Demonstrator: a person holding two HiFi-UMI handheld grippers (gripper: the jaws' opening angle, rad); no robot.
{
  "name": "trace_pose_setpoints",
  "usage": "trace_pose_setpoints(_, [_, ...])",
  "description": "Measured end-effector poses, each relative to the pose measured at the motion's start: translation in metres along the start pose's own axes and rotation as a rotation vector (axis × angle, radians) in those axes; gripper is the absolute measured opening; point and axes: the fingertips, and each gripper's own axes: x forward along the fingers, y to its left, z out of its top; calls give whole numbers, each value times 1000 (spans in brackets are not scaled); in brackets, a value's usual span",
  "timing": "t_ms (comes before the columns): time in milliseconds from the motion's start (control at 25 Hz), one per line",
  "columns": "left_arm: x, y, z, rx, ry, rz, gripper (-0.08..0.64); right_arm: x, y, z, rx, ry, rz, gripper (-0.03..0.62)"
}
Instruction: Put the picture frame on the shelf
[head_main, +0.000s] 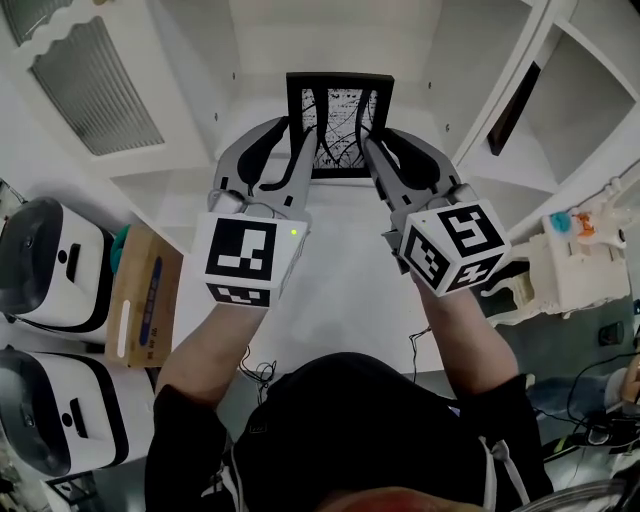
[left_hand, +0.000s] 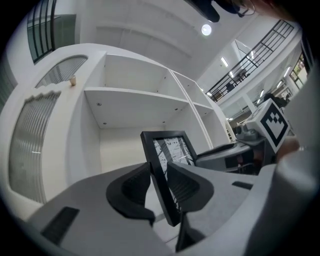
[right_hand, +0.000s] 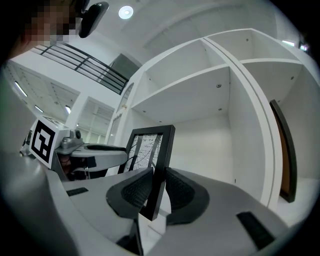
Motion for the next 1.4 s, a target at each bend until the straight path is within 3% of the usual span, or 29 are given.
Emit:
trace_pose_setpoints(120, [4,2,1,36,-1,-4,100,3,-3,2,2,-7,-3,87])
trace_pose_setpoints(520, [39,32,9,32,-12,36,100,45,-25,22,-38,7,-3,87])
trace_pose_setpoints(800, [69,61,5,-63,-6,42,100,75,-33,23,-68,49,6,89])
trace_pose_setpoints(1400, [130,74,-20,-86,57,11,100,120,-81,-5,-10,160,-30,86])
